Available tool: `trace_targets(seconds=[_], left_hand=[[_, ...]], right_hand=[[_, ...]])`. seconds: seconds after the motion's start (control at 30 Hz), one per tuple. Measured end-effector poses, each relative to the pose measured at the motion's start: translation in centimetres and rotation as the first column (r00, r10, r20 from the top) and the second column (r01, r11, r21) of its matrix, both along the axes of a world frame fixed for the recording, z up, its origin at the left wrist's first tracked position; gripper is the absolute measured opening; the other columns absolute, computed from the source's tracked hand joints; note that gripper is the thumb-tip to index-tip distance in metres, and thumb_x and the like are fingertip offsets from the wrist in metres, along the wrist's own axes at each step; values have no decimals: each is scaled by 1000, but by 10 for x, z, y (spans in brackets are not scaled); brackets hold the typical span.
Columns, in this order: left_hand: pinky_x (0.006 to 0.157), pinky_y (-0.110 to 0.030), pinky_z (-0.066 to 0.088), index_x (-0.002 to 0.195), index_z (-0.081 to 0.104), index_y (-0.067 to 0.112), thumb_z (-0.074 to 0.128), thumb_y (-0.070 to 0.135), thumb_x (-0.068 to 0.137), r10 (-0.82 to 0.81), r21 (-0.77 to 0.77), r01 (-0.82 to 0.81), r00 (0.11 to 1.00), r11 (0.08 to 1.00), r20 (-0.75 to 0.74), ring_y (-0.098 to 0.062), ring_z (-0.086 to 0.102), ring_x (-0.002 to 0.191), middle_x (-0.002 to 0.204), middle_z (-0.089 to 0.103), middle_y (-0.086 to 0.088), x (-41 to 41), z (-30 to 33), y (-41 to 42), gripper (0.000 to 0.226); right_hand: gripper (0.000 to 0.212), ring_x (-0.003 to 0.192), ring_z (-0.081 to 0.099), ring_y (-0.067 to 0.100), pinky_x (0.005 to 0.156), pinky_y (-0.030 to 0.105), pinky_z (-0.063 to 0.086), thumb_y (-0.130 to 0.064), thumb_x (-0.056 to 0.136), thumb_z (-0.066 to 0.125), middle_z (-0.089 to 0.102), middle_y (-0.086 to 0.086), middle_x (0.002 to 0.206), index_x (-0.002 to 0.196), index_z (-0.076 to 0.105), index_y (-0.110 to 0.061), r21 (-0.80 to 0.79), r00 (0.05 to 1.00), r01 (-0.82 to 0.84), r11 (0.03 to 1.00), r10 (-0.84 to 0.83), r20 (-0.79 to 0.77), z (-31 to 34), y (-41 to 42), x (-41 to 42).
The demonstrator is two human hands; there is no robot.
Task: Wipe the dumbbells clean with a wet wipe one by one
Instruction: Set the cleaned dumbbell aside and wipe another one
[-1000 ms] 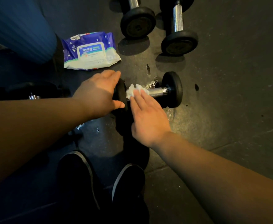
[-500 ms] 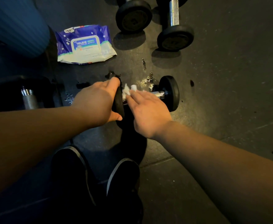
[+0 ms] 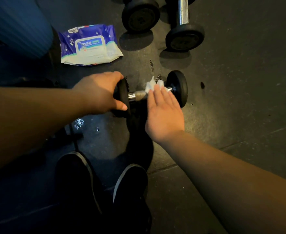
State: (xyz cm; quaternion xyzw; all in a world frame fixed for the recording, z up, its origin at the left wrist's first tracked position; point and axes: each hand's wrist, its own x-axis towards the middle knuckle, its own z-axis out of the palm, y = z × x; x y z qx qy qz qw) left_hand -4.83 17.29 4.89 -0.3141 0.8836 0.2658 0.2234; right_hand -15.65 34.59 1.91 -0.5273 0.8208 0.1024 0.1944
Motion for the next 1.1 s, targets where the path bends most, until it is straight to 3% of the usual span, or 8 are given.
trace_targets(seconds=[0.13,0.47,0.57,0.7,0.83,0.9,0.97,1.1], left_hand=[[105,-36,41,145,45,24,77,45,79,33,35,-33,999,999,-11,-26,51,127,141,54,-5,-12,6,-23,76],[112,-40,31,148,40,15,43,30,104,-44,-38,46,997,998,69,-37,37,138,151,41,-17,-31,-6,-46,47],[113,-42,30,148,38,15,40,29,105,-36,-19,38,995,999,98,-38,36,138,151,40,-18,-38,-8,-51,45],[115,-41,27,150,36,16,38,28,105,-10,3,10,994,1000,109,-37,34,140,153,37,-17,-43,-9,-55,46],[114,-39,26,151,34,18,38,29,106,11,14,-13,993,1000,114,-36,33,140,154,36,-17,-43,-8,-55,47],[113,-39,26,152,32,18,37,30,106,10,19,-13,993,1000,116,-36,33,140,155,35,-17,-43,-7,-53,48],[113,-39,26,152,31,17,40,33,105,-3,35,-2,992,999,127,-37,34,140,154,36,-17,-44,-6,-51,51],[112,-41,32,147,35,13,59,46,93,-28,97,15,989,995,142,-35,42,134,150,42,-17,-43,-4,-47,68]], right_hand=[[84,155,-2,32,126,43,7,-30,89,47,0,19,167,158,8,-3,-40,976,216,976,-215,42,-5,-12,1],[81,155,1,33,124,44,12,-26,86,51,6,18,167,157,19,-1,-139,988,-107,985,120,95,-22,-30,17],[85,155,2,28,124,41,14,-20,84,57,3,14,168,158,18,-3,-163,962,16,987,29,272,-19,-28,21],[79,152,18,20,116,22,18,-3,84,54,9,0,168,157,25,-13,-115,683,497,860,-306,663,-6,-48,38],[74,141,36,21,110,13,18,1,77,51,34,2,160,149,43,-12,-95,479,701,707,-368,797,-7,-56,45],[76,138,43,20,120,27,28,-13,67,46,48,3,149,143,51,-15,-61,391,762,644,-383,837,-18,-65,47],[82,132,52,20,113,41,42,-30,57,40,57,1,140,137,55,-21,-19,317,801,599,-396,862,-40,-69,51],[63,99,68,30,85,49,59,-17,58,45,71,6,107,117,66,-23,90,173,866,492,-465,868,-33,-71,46]])
